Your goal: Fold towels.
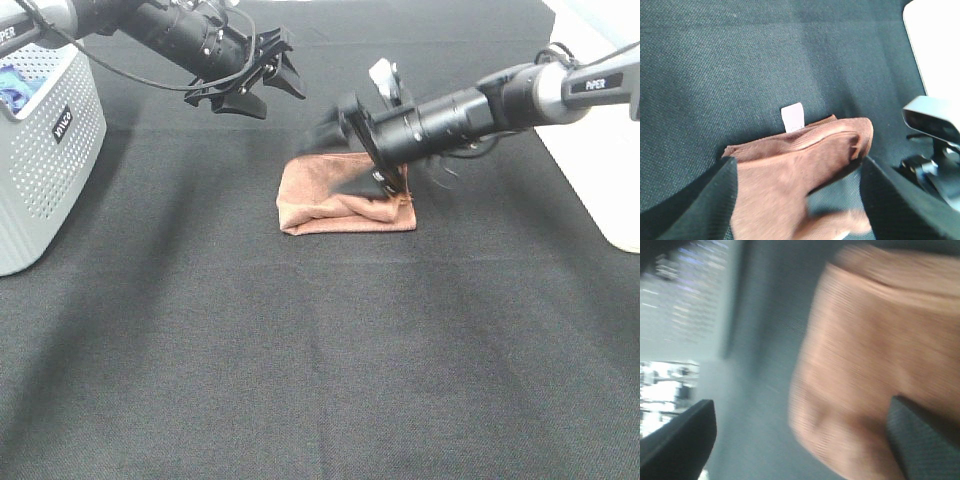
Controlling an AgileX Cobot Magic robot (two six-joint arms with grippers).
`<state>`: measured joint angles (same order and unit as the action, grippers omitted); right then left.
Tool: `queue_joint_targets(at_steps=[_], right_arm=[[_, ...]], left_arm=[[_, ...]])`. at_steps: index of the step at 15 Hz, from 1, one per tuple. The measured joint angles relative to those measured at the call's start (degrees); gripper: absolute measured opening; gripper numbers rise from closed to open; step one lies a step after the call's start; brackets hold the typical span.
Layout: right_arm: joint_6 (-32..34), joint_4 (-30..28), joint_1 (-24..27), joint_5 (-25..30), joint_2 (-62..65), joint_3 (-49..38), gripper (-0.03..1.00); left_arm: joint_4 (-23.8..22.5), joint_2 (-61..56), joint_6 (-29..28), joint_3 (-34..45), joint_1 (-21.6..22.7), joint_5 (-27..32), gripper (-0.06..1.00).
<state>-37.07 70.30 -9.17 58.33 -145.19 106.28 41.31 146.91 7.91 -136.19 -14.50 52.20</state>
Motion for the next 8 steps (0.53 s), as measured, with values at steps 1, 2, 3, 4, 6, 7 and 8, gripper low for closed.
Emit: queue_joint_targets(at_steps=[1,2,3,4,6,7,8], right_arm=[[1.6,-2.3,1.0,1.0,0.0,0.1,0.86],[2.7,-4.4,2.0,2.2,0.3,0.3,0.86],[3.0,-6.3,3.1,3.2,0.7,0.3,0.86],[3.0,-8.1,4.4,4.4,1.5,0.3,0.86],[3.1,-11.7,5.3,5.2,2.2,0.3,0.86],[4.0,-13.3,5.4,5.3,2.5,0.3,0.86],[5.1,-16.7,5.4,5.3,3.4,0.3,0.86]], left_arm=[[0.0,0.0,0.0,0.0,0.0,0.5,0.66],[-0.1,0.0,0.0,0.0,0.0,0.7,0.66],[-0.1,0.0,0.0,0.0,0.0,0.7,0.66],[-0.1,0.0,0.0,0.0,0.0,0.7,0.66],[-0.1,0.0,0.0,0.0,0.0,0.7,0.66],[-0.1,0.0,0.0,0.0,0.0,1.0,0.66],[-0.1,0.0,0.0,0.0,0.0,2.1,0.66]])
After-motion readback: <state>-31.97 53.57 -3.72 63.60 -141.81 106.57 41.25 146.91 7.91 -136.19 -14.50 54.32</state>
